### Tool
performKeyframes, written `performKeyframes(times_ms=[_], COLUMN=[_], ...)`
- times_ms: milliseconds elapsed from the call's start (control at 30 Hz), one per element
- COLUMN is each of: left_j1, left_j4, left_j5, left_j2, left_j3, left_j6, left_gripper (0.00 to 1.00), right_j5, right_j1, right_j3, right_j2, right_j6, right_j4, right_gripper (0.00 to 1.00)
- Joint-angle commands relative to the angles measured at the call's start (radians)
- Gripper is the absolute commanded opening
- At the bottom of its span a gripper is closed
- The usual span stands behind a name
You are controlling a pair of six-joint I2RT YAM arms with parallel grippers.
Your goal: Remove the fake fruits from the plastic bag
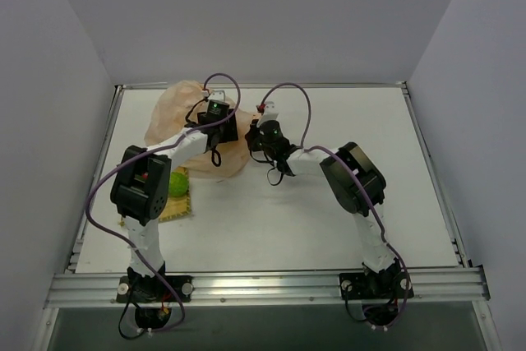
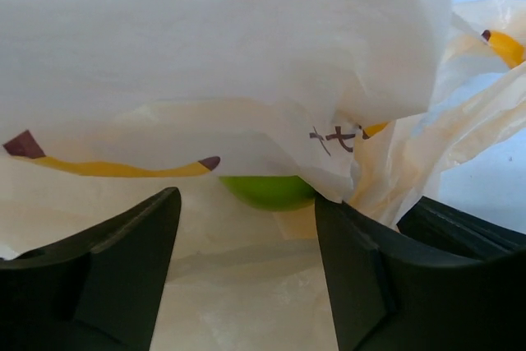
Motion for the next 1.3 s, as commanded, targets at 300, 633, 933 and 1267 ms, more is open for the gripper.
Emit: performKeyframes(times_ms=[300,633,933,1267], left_j1=[0.016,0.021,0.028,0.064], left_j4=[-0.039,-0.007,0.046,0.014], left_j5=[0.062,0.089,0.122,0.132], left_j2=[0.113,0.130,-0.030,-0.205], left_j3=[0.185,0.207,0.107,0.003], left_j6=[0.072,0.065,0.011,-0.003], left_gripper=[0.76,0.56,0.21,0.14], right_j5=[-0.011,-0.040,-0.037,-0.031], right_j1=[-0.015,-0.015,-0.018,-0.036], right_j3=[-0.010,-0.004,0.013,-0.007], right_j2=[-0.048,-0.042,-0.033,-0.057], right_j6=[0.010,0.007,0.014,0.022], right_j4=[0.062,0.057,0.056,0.056], right_gripper=[0.00,0.00,0.00,0.00])
